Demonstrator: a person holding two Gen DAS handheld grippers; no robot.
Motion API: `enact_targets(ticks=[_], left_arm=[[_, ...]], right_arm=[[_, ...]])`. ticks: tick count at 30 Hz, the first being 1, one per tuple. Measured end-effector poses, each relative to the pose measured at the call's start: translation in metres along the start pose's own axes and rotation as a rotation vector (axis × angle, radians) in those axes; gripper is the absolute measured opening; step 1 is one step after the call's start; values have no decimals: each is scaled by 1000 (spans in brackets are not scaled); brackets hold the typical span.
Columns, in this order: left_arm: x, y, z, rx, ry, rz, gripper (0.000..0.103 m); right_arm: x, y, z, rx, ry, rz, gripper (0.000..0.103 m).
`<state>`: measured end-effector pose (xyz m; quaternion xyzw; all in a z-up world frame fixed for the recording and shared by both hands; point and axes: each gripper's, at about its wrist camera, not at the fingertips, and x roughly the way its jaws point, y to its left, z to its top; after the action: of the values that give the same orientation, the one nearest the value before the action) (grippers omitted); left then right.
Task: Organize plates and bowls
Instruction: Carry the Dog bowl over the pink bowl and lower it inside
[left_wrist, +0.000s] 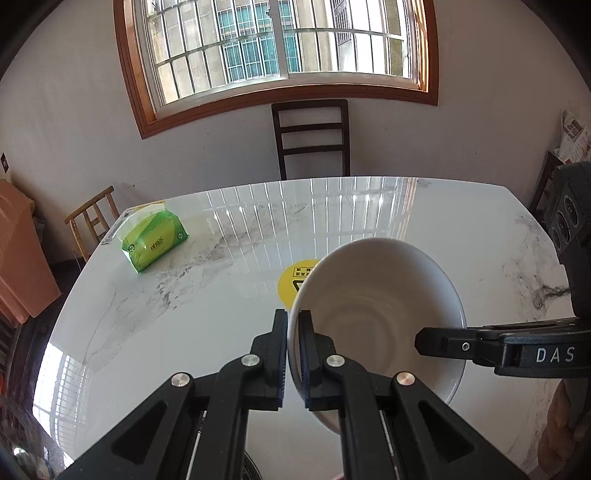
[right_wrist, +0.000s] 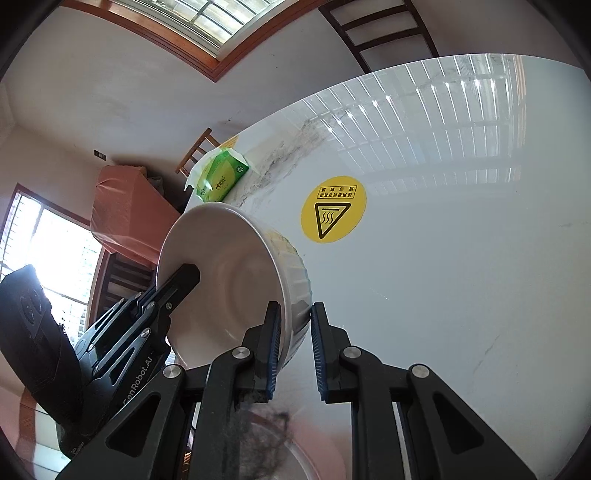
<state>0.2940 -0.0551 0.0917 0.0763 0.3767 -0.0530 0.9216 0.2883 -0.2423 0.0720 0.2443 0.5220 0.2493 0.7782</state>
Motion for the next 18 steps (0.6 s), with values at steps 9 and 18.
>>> enact_targets(ticks=[9, 18], left_arm=[[-74, -20, -39, 35, -62, -19, 6], [-103, -29, -77, 50, -73, -37, 6]], right_arm=[[-44, 18, -56, -36, -19, -2, 16], [-57, 18, -100, -36, -16, -5, 16]])
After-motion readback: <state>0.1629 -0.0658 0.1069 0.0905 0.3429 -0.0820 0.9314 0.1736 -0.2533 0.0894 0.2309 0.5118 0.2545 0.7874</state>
